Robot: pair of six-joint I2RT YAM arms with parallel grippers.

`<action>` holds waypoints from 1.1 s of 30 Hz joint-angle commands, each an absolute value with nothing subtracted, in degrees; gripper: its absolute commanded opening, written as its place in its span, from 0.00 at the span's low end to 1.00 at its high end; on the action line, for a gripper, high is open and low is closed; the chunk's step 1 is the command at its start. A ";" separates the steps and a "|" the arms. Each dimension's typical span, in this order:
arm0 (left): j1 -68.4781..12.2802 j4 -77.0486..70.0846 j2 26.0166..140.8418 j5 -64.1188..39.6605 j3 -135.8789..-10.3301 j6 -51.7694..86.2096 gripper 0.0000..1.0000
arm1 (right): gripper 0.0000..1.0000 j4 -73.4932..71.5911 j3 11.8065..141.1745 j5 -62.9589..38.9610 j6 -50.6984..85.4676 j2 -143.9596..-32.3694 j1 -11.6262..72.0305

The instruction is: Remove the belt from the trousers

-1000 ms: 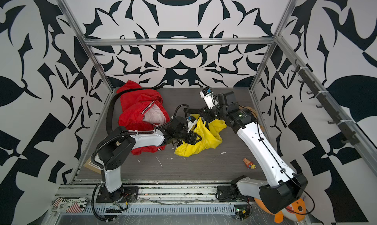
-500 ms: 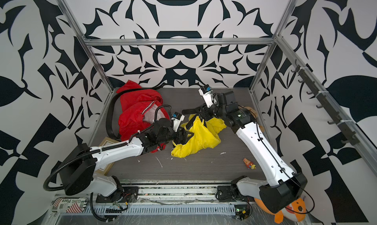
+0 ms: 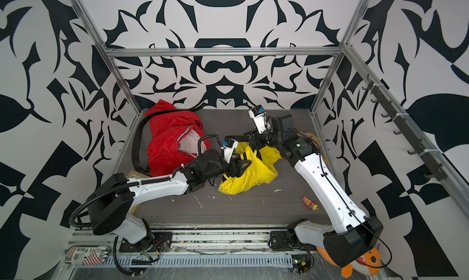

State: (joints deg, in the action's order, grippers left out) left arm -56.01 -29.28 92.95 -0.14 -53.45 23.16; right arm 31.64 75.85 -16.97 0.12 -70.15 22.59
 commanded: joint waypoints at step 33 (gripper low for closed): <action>-55.90 -12.86 95.63 2.04 -53.46 16.02 0.97 | 0.07 36.20 65.15 -0.14 4.41 -65.80 19.79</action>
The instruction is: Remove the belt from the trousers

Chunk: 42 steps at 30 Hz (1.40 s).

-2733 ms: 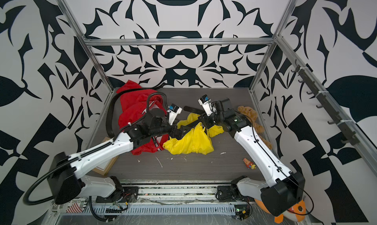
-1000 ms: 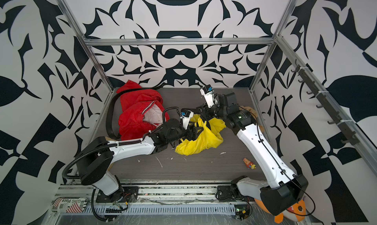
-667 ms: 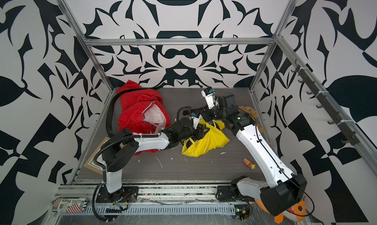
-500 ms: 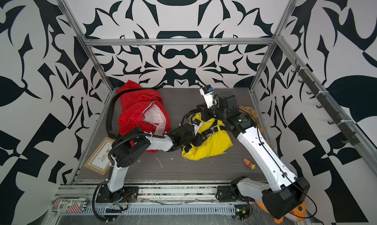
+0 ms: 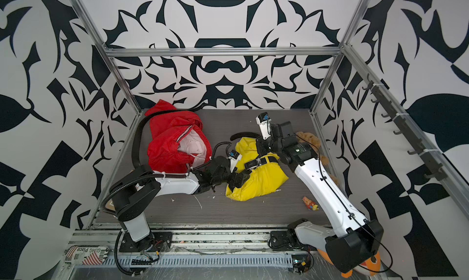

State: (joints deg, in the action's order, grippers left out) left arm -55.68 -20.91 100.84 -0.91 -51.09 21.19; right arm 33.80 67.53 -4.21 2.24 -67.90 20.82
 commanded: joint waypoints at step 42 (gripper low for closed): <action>-54.76 5.91 120.56 -8.02 -88.35 -15.20 0.28 | 0.60 34.90 56.64 -5.71 7.88 -59.81 10.91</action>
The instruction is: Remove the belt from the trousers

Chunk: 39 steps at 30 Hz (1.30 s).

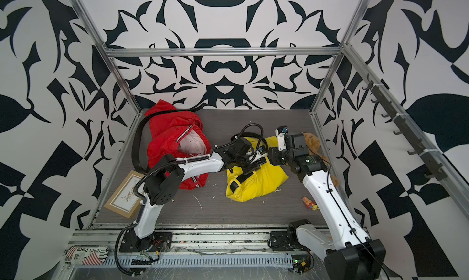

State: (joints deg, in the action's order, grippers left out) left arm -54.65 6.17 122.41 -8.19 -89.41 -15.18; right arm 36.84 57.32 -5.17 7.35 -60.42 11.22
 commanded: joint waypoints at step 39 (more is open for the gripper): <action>-43.33 16.96 82.52 3.10 -74.25 -25.85 0.00 | 0.00 22.32 52.44 -16.17 7.45 -62.05 10.81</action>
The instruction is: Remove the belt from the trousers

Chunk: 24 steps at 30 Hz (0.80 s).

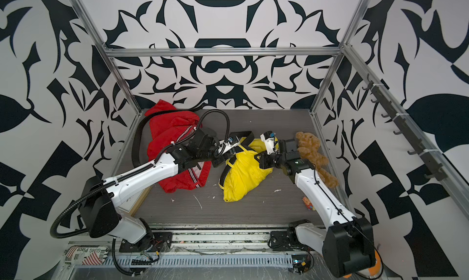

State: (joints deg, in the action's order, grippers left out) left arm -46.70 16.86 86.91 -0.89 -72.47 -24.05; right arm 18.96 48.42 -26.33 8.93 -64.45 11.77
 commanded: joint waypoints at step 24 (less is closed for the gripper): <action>-32.30 19.77 66.90 11.92 -62.94 -13.94 0.00 | 0.00 23.67 25.98 -10.16 36.98 -40.31 14.96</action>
State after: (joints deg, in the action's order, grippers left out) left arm -34.44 20.82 69.38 3.29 -64.20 -19.05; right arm 21.10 31.05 -16.86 26.15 -44.45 11.88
